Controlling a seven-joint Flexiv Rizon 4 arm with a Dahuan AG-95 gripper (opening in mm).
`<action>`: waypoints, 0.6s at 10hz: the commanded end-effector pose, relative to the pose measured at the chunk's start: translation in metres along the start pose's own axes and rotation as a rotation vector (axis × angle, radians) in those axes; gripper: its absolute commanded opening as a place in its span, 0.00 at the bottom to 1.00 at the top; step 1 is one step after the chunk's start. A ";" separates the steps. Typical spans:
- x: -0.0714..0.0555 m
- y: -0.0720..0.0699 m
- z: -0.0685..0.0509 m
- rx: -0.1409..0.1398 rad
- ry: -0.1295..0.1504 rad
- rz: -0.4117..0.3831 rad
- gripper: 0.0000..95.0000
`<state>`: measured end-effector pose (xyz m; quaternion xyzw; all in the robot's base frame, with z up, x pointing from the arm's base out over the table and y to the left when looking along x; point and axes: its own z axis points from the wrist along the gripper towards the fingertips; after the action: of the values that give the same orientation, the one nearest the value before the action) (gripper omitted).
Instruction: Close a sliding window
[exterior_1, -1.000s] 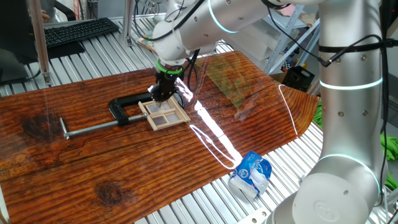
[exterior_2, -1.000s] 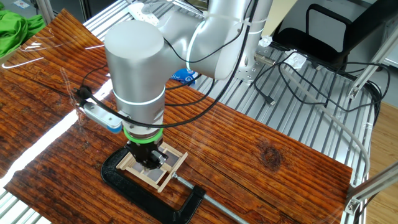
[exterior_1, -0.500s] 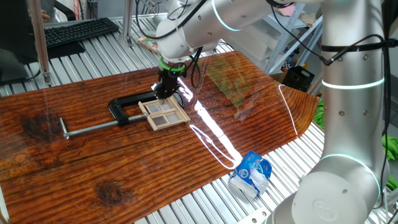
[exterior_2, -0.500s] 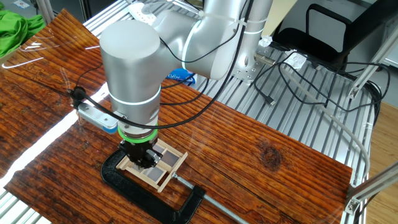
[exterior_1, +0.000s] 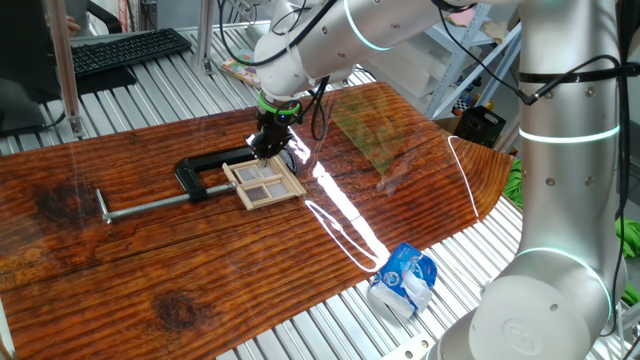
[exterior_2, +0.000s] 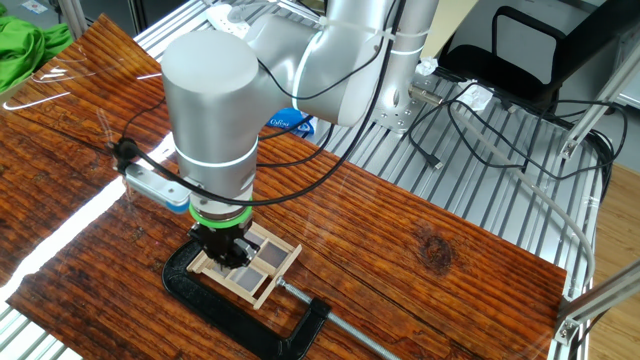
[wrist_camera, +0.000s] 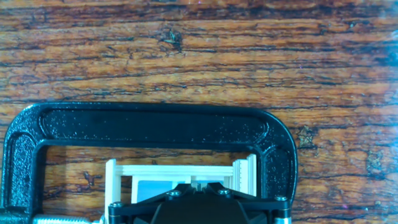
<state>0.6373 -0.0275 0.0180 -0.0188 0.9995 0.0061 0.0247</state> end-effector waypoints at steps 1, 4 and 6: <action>0.003 -0.001 0.000 -0.003 0.005 -0.007 0.00; 0.005 -0.001 0.001 -0.003 0.009 -0.014 0.00; 0.006 -0.001 0.004 -0.003 0.007 -0.016 0.00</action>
<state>0.6309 -0.0288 0.0127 -0.0267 0.9994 0.0076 0.0223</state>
